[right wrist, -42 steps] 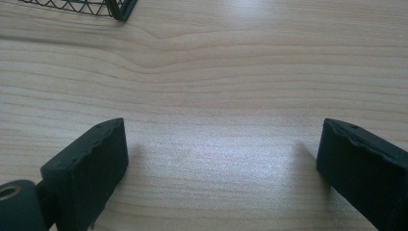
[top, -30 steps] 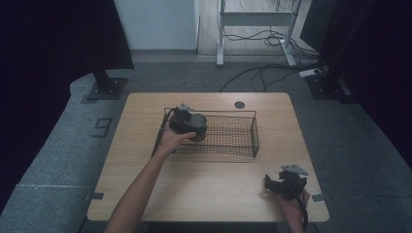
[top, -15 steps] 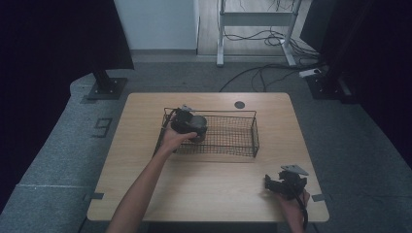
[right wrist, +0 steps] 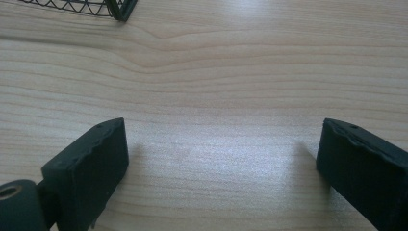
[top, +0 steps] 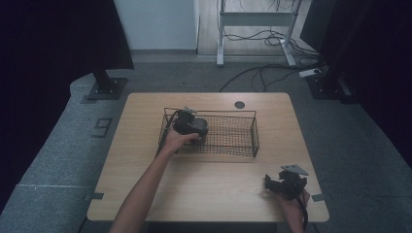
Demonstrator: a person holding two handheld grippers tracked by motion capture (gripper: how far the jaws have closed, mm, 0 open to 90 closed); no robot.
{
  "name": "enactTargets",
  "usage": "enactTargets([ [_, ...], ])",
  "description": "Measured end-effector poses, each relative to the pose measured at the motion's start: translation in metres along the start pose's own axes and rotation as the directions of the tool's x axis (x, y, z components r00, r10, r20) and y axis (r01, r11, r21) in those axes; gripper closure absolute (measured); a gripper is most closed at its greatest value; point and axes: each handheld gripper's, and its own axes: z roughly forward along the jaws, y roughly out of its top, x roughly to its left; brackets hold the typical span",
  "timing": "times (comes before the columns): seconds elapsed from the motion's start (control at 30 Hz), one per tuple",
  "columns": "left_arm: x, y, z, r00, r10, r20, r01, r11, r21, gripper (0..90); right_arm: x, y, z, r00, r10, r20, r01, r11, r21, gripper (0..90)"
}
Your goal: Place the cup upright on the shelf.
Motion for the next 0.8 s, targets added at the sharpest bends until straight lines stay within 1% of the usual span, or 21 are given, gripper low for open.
enactTargets([
  [0.1,-0.0003,-0.0003,0.0014,1.0,0.004,0.0,-0.004,0.9999,0.011,15.2,0.0,0.0,0.0,1.0,0.0,0.0,0.0,1.0,0.0,4.0],
  [0.2,-0.0001,-0.0009,0.0027,0.9999,0.011,-0.009,-0.011,0.9995,0.029,15.2,0.0,0.0,0.0,1.0,0.0,0.0,0.0,1.0,0.0,4.1],
  [0.33,0.0012,-0.0018,0.0049,0.9996,0.004,-0.029,-0.003,0.9992,0.039,15.1,0.0,0.0,0.0,1.0,0.0,0.0,0.0,1.0,0.0,4.1],
  [0.57,0.002,-0.0036,0.0071,0.9995,-0.002,-0.033,0.004,0.9989,0.047,15.0,0.0,0.0,0.0,1.0,0.0,0.0,0.0,1.0,0.0,4.0],
  [0.73,0.0025,-0.0039,0.0084,0.9996,-0.008,-0.028,0.01,0.9984,0.056,14.7,0.0,0.0,0.0,1.0,0.0,0.0,0.0,1.0,0.0,4.1],
  [0.8,0.0028,-0.0038,0.008,0.9995,-0.017,-0.027,0.018,0.9983,0.055,14.6,0.0,0.0,0.0,1.0,0.0,0.0,0.0,1.0,0.0,4.1],
])
